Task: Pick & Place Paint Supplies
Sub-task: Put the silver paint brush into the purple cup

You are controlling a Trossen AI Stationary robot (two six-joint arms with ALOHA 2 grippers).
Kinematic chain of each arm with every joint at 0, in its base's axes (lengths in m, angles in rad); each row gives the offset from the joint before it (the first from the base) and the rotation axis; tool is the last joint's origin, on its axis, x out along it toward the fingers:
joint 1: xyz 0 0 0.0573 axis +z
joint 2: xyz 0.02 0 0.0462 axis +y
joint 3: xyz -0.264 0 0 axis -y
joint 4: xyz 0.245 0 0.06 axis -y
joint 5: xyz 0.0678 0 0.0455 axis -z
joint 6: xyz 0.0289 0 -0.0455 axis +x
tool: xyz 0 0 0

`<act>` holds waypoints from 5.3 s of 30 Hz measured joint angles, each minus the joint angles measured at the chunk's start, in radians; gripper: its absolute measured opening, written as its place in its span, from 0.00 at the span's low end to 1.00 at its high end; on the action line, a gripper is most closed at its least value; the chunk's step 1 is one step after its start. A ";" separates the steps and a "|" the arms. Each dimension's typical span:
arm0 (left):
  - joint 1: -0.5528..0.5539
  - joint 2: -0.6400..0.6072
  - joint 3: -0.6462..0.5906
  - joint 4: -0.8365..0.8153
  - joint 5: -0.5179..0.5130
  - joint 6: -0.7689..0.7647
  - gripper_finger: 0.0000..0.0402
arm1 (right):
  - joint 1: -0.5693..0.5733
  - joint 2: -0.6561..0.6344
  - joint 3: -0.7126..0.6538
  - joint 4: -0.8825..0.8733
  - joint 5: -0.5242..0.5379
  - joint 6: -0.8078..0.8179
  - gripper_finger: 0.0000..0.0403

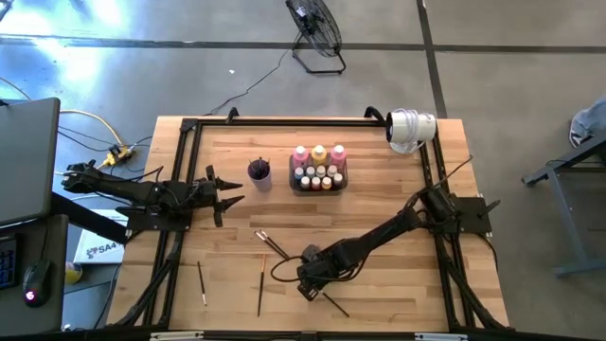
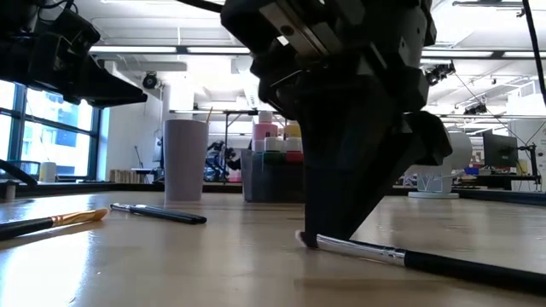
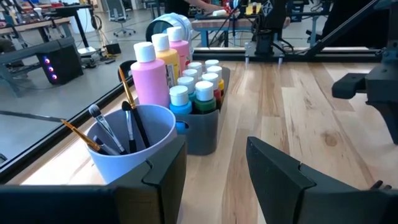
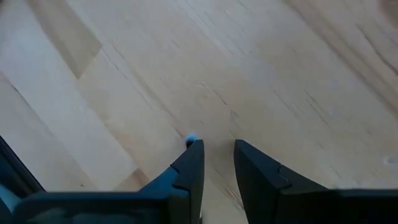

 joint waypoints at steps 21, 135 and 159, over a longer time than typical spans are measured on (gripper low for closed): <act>0.000 0.000 0.000 -0.004 0.000 -0.001 0.41 | -0.016 -0.052 -0.003 0.016 -0.003 -0.047 0.20; 0.000 0.000 0.000 -0.012 0.000 -0.003 0.41 | 0.018 0.131 0.229 -0.183 0.007 -0.132 0.21; 0.000 0.000 0.000 -0.011 0.001 -0.003 0.41 | 0.013 0.047 0.222 -0.205 0.047 -0.243 0.01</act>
